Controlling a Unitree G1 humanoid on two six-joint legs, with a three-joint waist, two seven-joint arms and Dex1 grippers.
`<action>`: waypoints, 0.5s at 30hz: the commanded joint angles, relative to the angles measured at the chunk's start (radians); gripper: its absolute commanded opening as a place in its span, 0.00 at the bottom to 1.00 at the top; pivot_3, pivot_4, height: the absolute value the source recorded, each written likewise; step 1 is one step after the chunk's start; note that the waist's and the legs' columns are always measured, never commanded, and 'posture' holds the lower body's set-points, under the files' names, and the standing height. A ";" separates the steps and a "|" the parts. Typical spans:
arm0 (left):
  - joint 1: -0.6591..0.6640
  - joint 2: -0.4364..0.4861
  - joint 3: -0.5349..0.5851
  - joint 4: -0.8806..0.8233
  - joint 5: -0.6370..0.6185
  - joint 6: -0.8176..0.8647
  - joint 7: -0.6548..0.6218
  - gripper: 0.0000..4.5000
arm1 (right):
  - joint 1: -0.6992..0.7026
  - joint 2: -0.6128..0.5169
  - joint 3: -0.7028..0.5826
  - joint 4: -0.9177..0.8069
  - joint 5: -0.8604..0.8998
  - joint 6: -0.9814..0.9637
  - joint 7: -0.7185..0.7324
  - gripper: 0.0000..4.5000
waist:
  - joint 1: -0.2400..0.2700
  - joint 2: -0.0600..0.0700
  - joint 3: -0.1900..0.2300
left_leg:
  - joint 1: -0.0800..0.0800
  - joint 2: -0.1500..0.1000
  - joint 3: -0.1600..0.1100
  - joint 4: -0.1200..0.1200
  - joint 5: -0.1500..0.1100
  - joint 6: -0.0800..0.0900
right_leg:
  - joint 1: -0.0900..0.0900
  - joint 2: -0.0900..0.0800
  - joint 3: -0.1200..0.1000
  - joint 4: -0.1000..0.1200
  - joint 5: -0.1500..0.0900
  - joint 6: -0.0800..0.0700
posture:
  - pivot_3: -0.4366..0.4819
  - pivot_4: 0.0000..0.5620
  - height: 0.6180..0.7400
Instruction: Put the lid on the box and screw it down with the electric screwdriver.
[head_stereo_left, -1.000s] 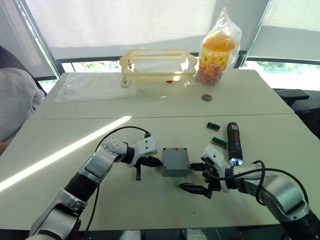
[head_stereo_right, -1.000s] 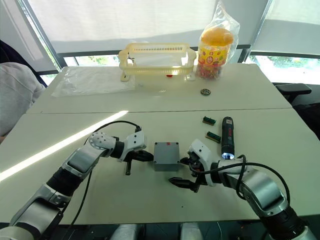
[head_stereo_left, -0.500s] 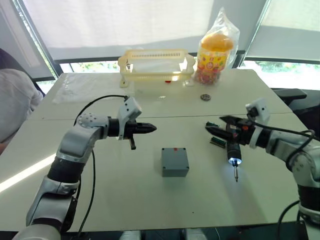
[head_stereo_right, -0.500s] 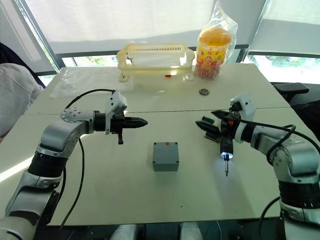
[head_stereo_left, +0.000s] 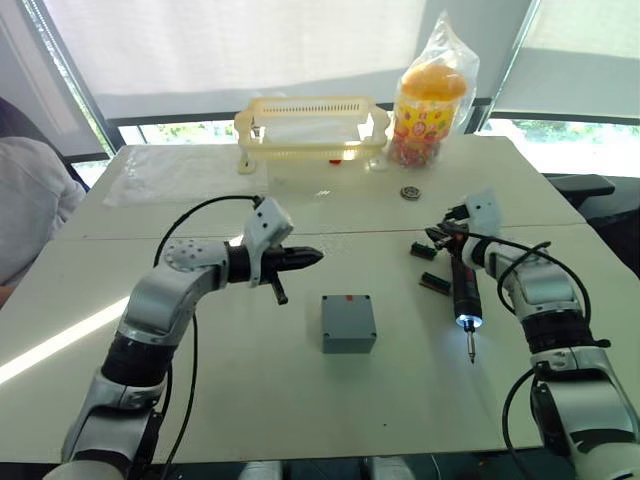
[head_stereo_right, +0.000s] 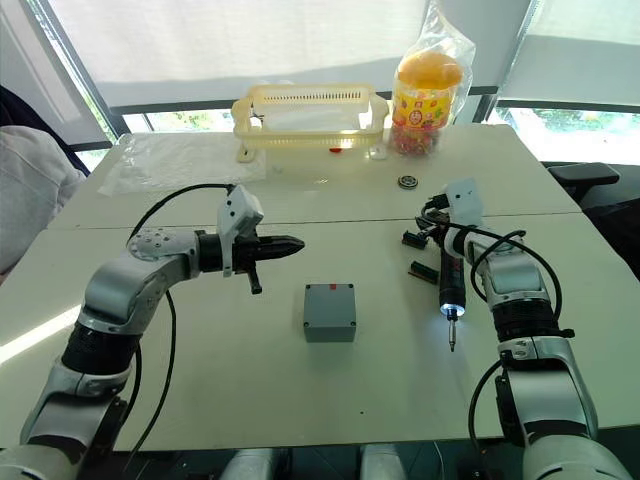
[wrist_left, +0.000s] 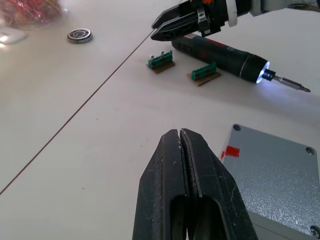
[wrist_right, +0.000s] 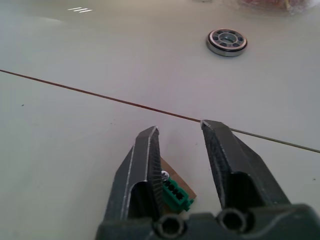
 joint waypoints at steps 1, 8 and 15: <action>0.004 0.016 0.003 -0.049 -0.011 -0.006 0.012 0.00 | 0.013 0.000 -0.026 -0.052 0.002 0.002 0.009 0.34 | 0.002 0.000 0.000 | 0.000 0.000 0.000 0.000 0.000 0.000 | 0.000 0.000 0.000 0.000 0.000 0.000 | 0.48 0.27 1.00; 0.016 0.023 -0.026 -0.051 -0.007 -0.021 0.011 0.00 | 0.074 -0.005 -0.040 -0.137 0.010 0.051 0.014 0.34 | 0.000 0.000 0.000 | 0.000 0.000 0.000 0.000 0.000 0.000 | 0.000 0.000 0.000 0.000 0.000 0.000 | 0.48 0.27 1.00; 0.014 0.025 -0.048 -0.036 0.000 -0.042 0.008 0.00 | 0.074 0.005 -0.042 -0.120 0.004 0.048 0.008 0.34 | 0.000 0.000 0.000 | 0.000 0.000 0.000 0.000 0.000 0.000 | 0.000 0.000 0.000 0.000 0.000 0.000 | 0.48 0.27 1.00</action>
